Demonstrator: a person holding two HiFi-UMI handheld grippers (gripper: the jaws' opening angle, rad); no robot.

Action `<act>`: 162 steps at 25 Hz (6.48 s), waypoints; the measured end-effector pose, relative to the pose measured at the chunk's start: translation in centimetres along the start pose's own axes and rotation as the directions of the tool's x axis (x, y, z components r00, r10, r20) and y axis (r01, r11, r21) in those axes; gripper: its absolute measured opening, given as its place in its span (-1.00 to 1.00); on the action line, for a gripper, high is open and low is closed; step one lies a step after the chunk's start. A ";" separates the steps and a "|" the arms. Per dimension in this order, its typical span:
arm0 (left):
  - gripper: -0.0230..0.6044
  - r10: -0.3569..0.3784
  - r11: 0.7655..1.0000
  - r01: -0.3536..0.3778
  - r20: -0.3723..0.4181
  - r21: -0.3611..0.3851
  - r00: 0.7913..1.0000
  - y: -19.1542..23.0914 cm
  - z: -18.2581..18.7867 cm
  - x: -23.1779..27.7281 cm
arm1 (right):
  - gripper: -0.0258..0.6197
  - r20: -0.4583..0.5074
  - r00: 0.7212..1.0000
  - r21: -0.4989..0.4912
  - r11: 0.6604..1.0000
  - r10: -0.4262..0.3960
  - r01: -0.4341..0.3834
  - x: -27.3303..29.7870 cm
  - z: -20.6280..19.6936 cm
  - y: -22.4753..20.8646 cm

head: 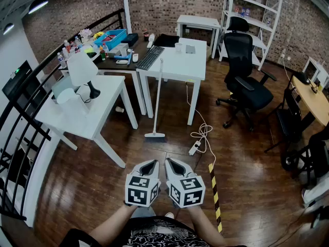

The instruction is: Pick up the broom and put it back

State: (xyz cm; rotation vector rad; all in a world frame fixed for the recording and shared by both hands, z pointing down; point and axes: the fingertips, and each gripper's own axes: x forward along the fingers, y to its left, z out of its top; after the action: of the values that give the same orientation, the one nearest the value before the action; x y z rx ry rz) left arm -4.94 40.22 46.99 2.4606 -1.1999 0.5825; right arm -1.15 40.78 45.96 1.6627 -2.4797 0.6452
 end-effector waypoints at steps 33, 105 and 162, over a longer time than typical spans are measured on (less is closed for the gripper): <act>-0.91 -0.121 0.990 0.122 0.012 -0.070 0.993 21.0 13.7 20.3 | -0.92 -0.029 0.991 -0.020 0.991 -0.134 0.133 28.3 11.7 -8.0; -0.86 0.063 0.991 -0.064 -0.008 -0.121 0.998 37.1 30.3 53.7 | -0.15 -0.070 0.997 0.107 0.994 -0.014 0.022 68.5 18.3 -37.7; -0.91 0.065 0.993 -0.054 0.099 -0.105 0.993 36.9 28.5 42.9 | -0.60 0.108 0.993 -0.096 0.994 -0.040 0.050 58.1 22.2 -26.8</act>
State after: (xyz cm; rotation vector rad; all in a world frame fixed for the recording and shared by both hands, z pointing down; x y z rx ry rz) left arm -4.55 -23.16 48.49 2.4009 -1.3130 0.4039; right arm 3.03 -26.65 51.15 1.7539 -2.4917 0.4330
